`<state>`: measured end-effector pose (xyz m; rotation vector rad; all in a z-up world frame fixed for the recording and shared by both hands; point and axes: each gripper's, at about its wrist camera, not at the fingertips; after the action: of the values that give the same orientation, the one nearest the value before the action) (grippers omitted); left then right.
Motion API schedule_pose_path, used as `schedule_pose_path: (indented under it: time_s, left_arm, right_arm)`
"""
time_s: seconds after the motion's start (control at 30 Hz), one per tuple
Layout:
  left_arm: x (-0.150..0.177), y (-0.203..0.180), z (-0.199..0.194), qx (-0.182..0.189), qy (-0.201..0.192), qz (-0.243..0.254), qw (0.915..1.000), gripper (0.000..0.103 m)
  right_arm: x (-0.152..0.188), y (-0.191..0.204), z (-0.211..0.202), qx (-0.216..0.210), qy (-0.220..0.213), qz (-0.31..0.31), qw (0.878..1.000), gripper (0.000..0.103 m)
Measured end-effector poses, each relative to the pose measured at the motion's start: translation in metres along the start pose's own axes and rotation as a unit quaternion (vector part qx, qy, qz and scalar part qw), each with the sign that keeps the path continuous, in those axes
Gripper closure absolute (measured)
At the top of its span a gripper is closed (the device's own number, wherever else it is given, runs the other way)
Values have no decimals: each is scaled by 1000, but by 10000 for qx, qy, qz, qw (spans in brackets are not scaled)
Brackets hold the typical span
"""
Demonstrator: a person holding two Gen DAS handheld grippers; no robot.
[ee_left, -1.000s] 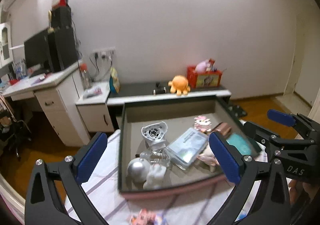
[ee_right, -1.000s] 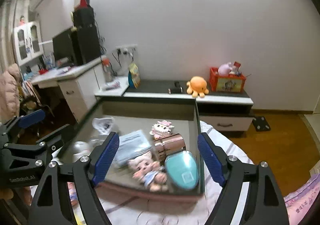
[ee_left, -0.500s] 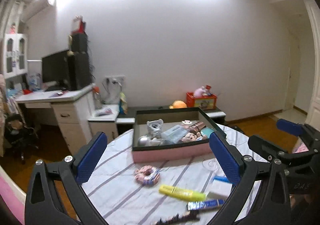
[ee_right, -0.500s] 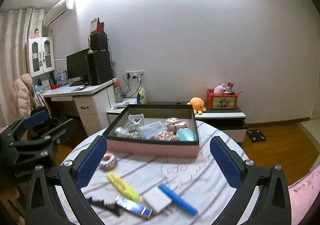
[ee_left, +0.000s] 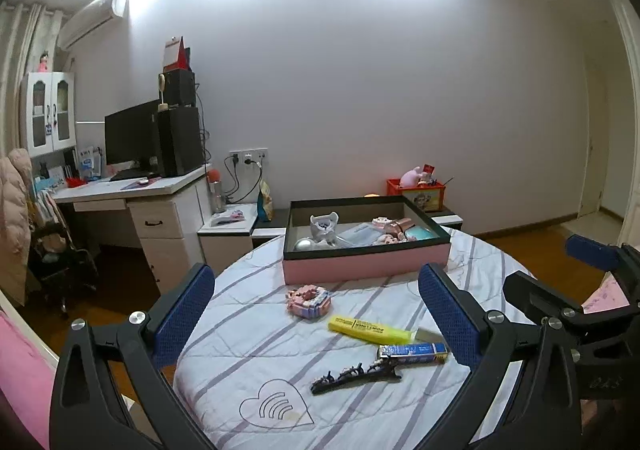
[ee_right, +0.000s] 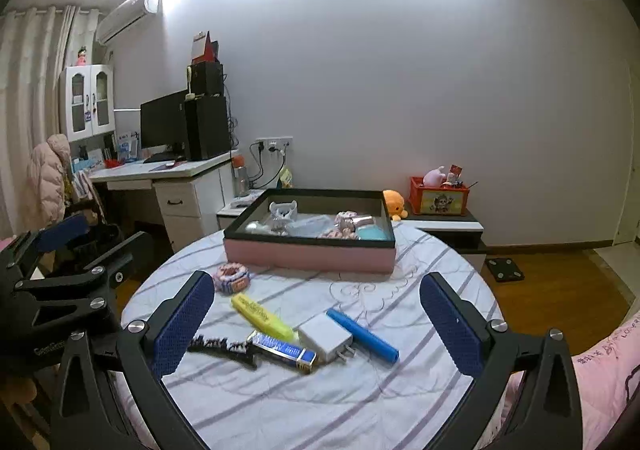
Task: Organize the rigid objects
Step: 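Withdraw both tools from the box toward the remaining items, then grasp the black hair clip with the left tool while the right tool grasps the blue highlighter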
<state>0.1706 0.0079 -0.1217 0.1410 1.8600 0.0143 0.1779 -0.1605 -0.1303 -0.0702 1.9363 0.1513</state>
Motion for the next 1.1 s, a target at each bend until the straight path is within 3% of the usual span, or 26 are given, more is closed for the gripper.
schedule_pose_path:
  time_s: [0.2,0.37,0.63,0.97,1.1]
  left_arm:
    - [7,-3,-2,178,77,-31,9998,0]
    - [25,-11,10,197,357,49,9992,0]
    - [61,-13,53,593,1232,-144,9905,0]
    - [98,-8,101,539,2197,418,9732,0]
    - [104,-18,114,451,2315,1023,9664,0]
  right_arm:
    - [8,-5,-9,-46,1,56,10000,0]
    - [24,-9,0,-26,228,127,9997,0]
    - [49,-24,30,36,733,217,9971,0]
    - [70,-49,68,107,1317,487,9900,0]
    - [74,-58,81,170,1498,525,9872,0]
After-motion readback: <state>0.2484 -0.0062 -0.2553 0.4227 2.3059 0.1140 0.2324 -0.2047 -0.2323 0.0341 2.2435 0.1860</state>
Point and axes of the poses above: each gripper's, at about its wrist camera, not at the fingertips, and z roughly the way its jaws point, y to its left, x to its underside, and after that the axes turned 2 degrees about z, right-handed
